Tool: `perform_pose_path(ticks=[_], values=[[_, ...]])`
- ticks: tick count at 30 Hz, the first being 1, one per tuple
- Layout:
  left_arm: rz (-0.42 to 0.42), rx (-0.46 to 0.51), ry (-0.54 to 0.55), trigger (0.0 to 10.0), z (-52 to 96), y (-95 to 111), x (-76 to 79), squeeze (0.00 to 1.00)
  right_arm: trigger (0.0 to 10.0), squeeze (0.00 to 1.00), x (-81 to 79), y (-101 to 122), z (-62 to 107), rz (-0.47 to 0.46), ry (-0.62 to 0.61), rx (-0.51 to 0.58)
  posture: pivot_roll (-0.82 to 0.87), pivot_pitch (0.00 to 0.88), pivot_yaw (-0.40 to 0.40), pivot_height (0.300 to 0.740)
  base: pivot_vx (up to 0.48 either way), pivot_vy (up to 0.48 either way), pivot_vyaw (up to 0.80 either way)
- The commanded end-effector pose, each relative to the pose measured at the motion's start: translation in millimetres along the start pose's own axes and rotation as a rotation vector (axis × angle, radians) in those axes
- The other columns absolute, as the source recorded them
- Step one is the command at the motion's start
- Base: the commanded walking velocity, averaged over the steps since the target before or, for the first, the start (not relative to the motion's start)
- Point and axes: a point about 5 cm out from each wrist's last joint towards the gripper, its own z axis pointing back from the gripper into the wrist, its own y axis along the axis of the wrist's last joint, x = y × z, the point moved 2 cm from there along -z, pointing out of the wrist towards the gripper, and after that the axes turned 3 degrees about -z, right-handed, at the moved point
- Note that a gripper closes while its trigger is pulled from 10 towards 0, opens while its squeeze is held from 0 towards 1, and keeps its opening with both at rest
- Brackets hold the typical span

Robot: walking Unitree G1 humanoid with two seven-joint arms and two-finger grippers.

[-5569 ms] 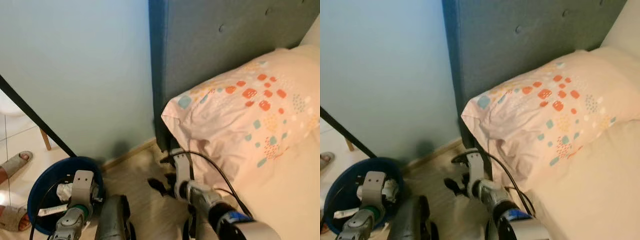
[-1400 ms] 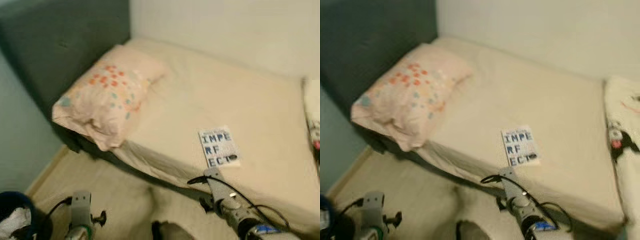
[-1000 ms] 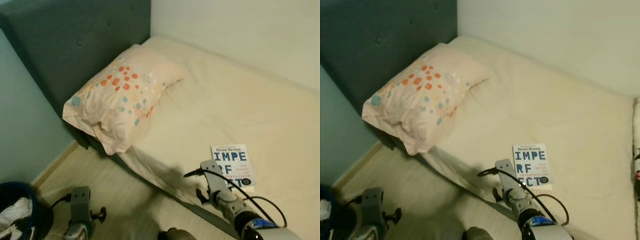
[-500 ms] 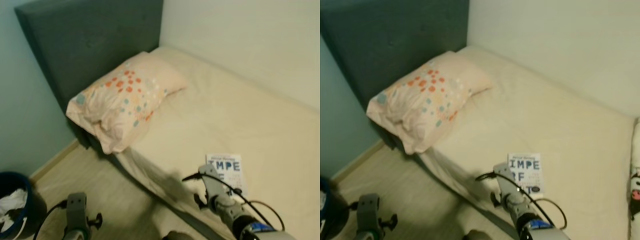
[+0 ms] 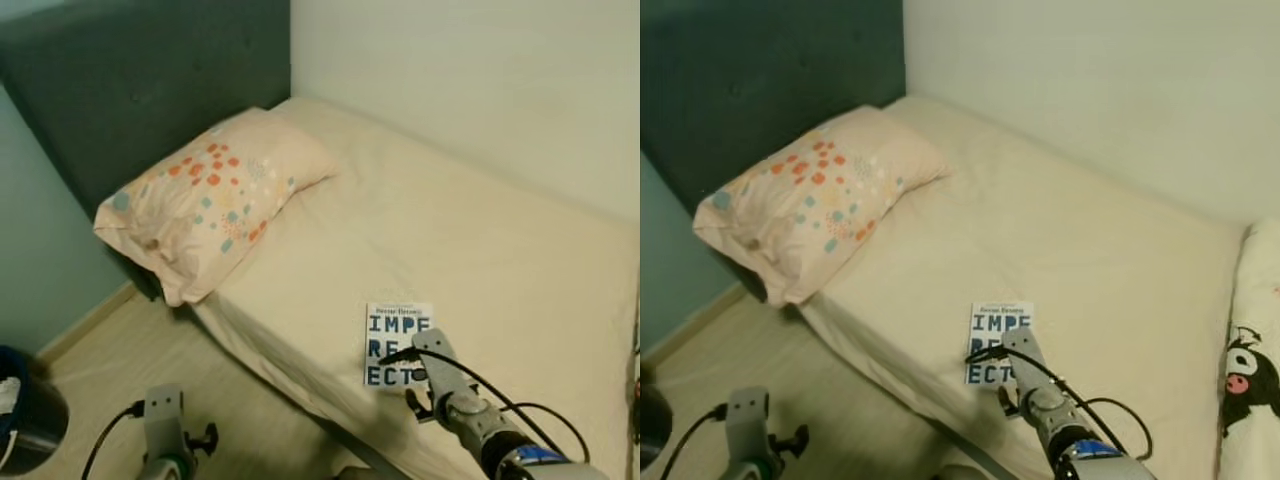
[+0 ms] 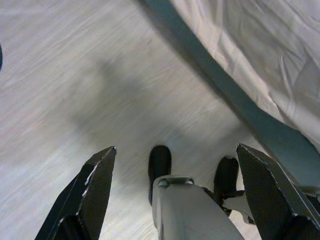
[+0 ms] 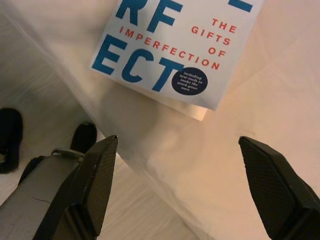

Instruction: Clean up the room

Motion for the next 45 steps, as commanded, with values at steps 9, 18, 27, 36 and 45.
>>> perform_pose_path(ticks=[9,18,27,36,45], values=[[-0.006,-0.025,0.009,10.0,2.0,-7.7,-3.8,0.0,10.0,0.0,-8.1,-7.6,0.2,-0.011,0.053,-0.026,-0.06,0.0,-0.012,0.74,0.0,0.0,0.0],[-0.021,-0.036,0.026,10.0,4.5,-14.1,-9.9,0.0,10.0,0.0,-24.0,-3.5,-0.1,-0.11,0.156,-0.038,-0.06,0.0,-0.009,0.74,0.318,0.0,-0.52],[-0.01,-0.031,0.044,10.0,5.1,-14.2,-14.7,0.0,10.0,0.0,-27.0,-4.5,0.0,-0.075,0.167,-0.047,-0.06,0.013,0.0,0.74,0.107,0.0,-0.17],[-0.04,-0.036,0.038,10.0,6.1,-16.7,-15.2,0.0,10.0,0.0,-24.8,-5.5,0.1,-0.141,0.158,-0.051,-0.06,0.02,0.009,0.74,0.0,0.0,-0.69],[-0.057,0.02,0.025,10.0,3.7,-3.9,-15.3,0.0,10.0,0.0,-8.2,9.8,-1.1,-0.411,0.058,0.004,-0.06,0.037,0.017,0.725,0.0,0.0,0.0]])
